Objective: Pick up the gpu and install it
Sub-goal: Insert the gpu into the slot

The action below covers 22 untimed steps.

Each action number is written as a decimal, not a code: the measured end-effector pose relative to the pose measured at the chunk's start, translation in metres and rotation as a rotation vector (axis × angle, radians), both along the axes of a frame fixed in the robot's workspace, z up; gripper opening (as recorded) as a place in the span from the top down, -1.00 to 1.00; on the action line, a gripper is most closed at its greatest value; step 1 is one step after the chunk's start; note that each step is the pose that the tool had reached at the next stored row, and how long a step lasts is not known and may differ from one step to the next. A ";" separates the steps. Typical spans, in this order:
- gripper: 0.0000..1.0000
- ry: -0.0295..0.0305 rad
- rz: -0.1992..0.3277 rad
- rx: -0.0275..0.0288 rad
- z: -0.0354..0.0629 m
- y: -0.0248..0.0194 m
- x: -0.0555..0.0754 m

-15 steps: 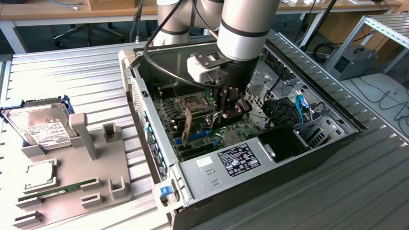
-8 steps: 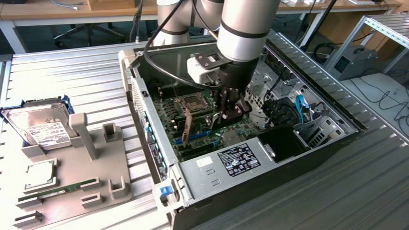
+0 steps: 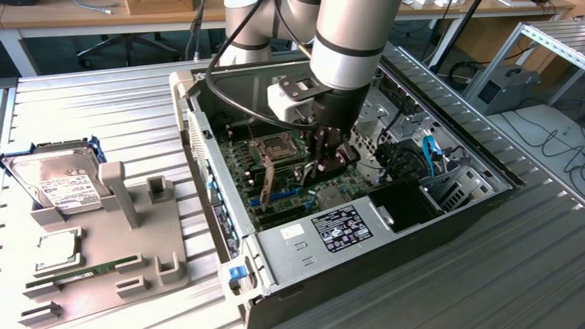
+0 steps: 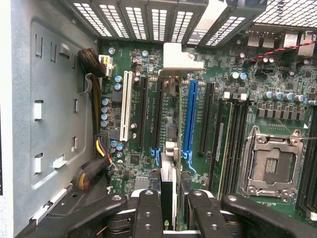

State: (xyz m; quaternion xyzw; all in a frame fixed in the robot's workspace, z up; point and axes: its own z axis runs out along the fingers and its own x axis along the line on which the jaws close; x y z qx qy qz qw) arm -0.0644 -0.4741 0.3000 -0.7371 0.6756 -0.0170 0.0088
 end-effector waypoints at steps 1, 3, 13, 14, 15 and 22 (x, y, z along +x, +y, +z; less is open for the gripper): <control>0.48 0.0000 0.000 -0.0001 -0.0001 0.0000 0.000; 0.48 0.0000 0.000 0.0000 -0.0003 0.0000 -0.001; 0.48 -0.0001 0.000 0.0001 -0.0009 0.0016 -0.003; 0.48 -0.0001 0.000 0.0002 -0.0010 0.0021 -0.004; 0.48 0.0000 0.000 0.0001 -0.0011 0.0025 -0.004; 0.48 0.0000 0.000 -0.0001 -0.0016 0.0047 -0.009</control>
